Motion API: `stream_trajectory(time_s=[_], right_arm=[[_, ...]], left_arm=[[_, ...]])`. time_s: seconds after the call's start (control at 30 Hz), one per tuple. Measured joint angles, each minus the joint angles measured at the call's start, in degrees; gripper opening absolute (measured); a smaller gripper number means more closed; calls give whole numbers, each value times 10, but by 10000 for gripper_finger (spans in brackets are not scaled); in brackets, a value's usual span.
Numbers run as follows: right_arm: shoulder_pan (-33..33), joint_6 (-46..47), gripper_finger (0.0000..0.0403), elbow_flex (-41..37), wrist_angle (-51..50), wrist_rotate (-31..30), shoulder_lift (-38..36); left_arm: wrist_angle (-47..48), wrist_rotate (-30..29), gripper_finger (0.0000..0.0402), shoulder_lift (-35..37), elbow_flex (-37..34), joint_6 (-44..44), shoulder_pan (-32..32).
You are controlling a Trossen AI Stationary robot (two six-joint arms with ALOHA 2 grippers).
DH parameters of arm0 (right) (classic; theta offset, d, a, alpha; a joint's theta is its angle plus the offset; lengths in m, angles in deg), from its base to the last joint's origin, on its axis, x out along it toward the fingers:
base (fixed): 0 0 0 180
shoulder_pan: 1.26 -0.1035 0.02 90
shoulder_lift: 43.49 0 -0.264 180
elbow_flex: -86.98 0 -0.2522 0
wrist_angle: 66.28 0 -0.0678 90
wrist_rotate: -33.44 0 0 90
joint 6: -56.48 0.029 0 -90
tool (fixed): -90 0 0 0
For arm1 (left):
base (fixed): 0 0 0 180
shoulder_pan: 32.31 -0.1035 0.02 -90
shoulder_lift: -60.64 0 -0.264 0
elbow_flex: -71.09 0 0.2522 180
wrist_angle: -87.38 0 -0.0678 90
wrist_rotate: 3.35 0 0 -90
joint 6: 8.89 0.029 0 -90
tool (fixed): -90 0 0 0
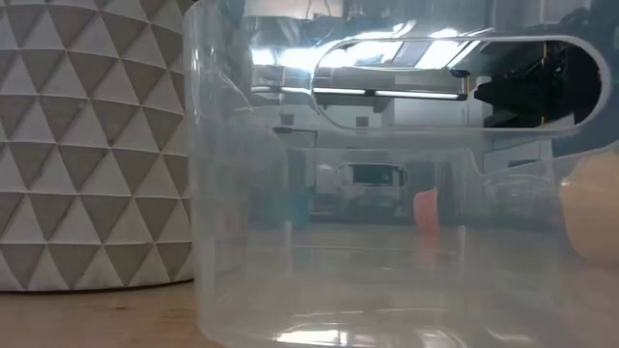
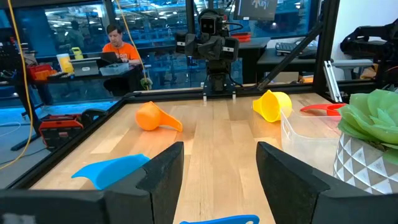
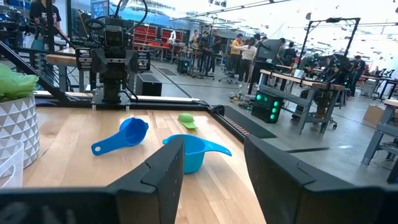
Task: Nest measuring cups in basket
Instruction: Stack the yellow measuring cup on top of the light blue measuring cup
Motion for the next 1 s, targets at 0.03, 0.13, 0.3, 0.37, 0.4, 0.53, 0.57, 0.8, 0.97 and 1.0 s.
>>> stream_trajectory(time_s=[0.03,0.13,0.3,0.37,0.4,0.53,0.57,0.8,0.97,1.0], right_arm=[[0,0,173,0,0,0,0],[0,0,173,0,0,0,0],[0,0,173,0,0,-5,0],[0,0,173,0,0,-5,0],[0,1,173,0,2,-5,0],[0,10,173,0,32,-5,0],[0,19,173,0,47,-5,0],[0,115,173,62,4,45,0],[0,165,173,132,-71,74,1],[0,168,173,145,-82,84,2]], left_arm=[[0,0,195,0,0,0,0],[0,0,195,0,0,0,0],[0,0,195,0,0,0,0],[0,0,195,0,0,0,0],[0,0,195,0,0,0,0],[0,0,195,0,0,0,0],[0,0,195,0,0,0,0],[0,0,195,0,0,0,0],[0,0,195,0,0,0,0],[0,0,195,0,0,0,0]])
